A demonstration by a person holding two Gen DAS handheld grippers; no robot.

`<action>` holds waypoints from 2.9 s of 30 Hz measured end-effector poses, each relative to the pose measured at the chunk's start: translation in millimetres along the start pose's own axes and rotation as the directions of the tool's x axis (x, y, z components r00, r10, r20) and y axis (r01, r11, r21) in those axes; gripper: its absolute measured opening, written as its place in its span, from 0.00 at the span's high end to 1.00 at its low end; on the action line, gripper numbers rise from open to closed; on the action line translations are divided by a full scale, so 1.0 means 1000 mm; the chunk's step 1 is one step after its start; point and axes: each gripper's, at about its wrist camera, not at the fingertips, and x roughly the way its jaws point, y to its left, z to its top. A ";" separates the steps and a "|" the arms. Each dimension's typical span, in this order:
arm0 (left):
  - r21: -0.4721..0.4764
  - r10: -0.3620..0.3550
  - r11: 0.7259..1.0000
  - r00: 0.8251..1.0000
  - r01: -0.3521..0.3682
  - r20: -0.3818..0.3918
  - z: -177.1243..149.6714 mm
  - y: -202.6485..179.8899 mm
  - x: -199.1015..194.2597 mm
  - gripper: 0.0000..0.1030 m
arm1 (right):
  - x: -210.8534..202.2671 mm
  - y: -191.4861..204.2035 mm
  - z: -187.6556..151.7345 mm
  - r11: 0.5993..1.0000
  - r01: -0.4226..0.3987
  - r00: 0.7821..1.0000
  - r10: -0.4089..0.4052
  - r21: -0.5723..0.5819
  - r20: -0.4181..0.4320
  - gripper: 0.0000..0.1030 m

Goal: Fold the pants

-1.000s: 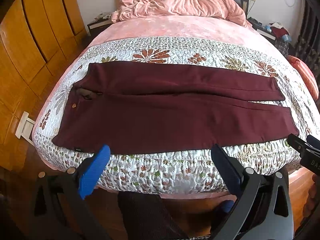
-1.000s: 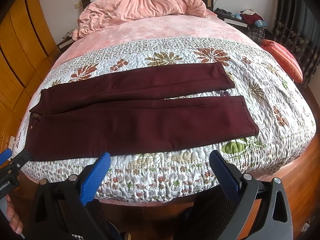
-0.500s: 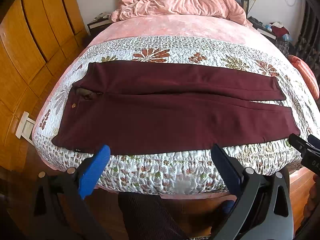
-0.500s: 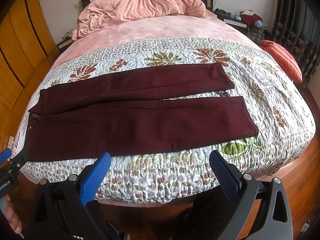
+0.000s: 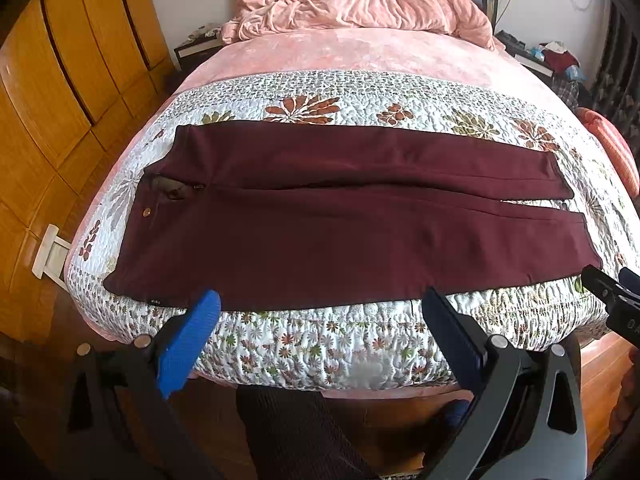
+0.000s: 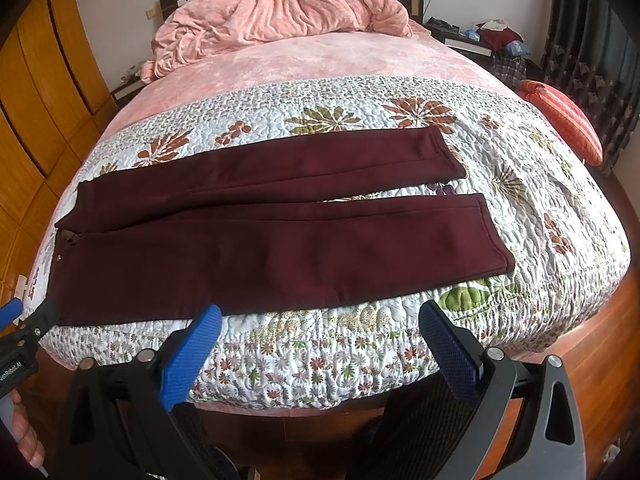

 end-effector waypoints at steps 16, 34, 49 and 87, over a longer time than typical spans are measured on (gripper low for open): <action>0.005 0.004 1.000 1.000 -0.004 -0.006 0.001 -0.003 0.004 0.03 | 0.002 0.000 -0.001 1.000 0.004 1.000 -0.004 0.001 -0.002 0.04; 0.030 -0.054 0.998 0.998 0.055 -0.032 0.025 -0.014 0.044 0.03 | 0.061 -0.097 0.087 0.999 -0.028 0.999 0.027 0.024 0.040 0.04; 0.043 -0.200 0.978 0.978 0.203 -0.058 0.060 -0.040 0.101 0.03 | 0.263 -0.196 0.231 0.990 0.066 0.992 -0.078 -0.122 -0.098 0.04; 0.456 -0.548 0.531 0.700 0.714 -0.458 0.257 -0.219 0.290 0.03 | 0.161 -0.202 0.229 0.893 -0.346 0.920 0.383 -0.288 0.080 0.79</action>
